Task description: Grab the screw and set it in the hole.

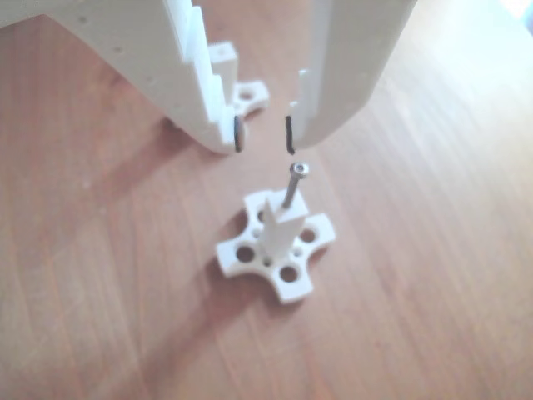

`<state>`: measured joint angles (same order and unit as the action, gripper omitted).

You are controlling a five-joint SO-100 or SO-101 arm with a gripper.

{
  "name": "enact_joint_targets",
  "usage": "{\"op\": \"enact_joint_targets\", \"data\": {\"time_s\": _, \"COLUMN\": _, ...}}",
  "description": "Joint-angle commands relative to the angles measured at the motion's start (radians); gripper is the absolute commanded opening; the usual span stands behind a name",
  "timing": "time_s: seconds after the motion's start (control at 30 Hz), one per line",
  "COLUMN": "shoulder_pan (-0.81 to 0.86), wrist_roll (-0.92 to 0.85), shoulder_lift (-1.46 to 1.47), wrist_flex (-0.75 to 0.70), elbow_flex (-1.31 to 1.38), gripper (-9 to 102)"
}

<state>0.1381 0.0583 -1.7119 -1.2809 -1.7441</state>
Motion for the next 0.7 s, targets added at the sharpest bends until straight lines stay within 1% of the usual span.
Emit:
{"op": "enact_joint_targets", "data": {"time_s": 0.0, "shoulder_pan": 0.0, "wrist_roll": -0.005, "shoulder_lift": -0.008, "wrist_flex": 0.012, "elbow_flex": 0.112, "gripper": 7}}
{"op": "enact_joint_targets", "data": {"time_s": 0.67, "shoulder_pan": 0.012, "wrist_roll": -0.005, "shoulder_lift": 0.041, "wrist_flex": 0.031, "elbow_flex": 0.138, "gripper": 8}}
